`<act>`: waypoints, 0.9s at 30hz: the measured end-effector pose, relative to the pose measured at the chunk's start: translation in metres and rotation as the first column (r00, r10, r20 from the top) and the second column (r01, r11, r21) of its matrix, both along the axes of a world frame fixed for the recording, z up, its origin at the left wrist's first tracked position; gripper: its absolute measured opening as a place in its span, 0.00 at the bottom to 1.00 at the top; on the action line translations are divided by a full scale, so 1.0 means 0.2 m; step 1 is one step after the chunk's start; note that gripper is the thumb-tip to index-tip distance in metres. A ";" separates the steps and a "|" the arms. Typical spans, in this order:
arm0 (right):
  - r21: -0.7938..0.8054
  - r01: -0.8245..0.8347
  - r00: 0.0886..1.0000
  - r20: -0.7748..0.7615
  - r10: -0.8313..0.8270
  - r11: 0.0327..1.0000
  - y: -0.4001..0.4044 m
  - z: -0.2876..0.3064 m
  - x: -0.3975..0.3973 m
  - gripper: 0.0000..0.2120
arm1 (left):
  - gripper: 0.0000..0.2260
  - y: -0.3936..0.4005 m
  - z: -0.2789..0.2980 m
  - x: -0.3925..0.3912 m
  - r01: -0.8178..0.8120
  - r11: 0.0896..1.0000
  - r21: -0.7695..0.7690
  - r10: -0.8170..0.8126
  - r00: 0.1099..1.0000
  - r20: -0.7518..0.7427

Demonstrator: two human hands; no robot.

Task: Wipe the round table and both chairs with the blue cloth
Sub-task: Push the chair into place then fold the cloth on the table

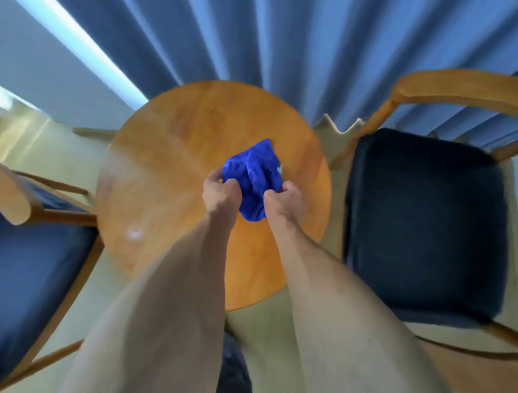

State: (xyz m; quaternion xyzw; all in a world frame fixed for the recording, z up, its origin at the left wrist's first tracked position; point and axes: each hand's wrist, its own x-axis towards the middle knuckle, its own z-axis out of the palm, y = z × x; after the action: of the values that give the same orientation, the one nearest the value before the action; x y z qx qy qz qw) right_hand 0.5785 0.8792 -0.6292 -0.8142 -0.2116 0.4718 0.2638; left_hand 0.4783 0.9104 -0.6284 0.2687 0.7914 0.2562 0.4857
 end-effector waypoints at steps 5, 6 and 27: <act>-0.124 -0.021 0.996 0.086 0.032 0.992 -0.15 -0.23 -0.56 0.08 | 0.10 -0.15 -0.15 -0.52 0.178 0.974 -0.137 -0.196 0.971 -0.136; -0.122 0.020 0.989 0.148 -0.002 0.992 -0.17 -0.26 -0.64 0.12 | 0.09 -0.17 -0.19 -0.60 0.220 0.963 -0.154 -0.245 0.956 -0.165; 0.130 -0.458 0.815 0.458 0.356 0.880 0.13 -0.05 -1.58 0.22 | 0.13 -0.29 -0.10 -1.55 -0.259 0.914 -0.312 0.169 0.943 -0.286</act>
State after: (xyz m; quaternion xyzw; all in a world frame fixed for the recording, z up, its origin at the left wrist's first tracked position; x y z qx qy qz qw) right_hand 0.2616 0.9052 -0.6389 -0.7947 -0.4876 0.3024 0.1980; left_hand 0.1692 0.8527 -0.6482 0.1209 0.9041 0.1290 0.3890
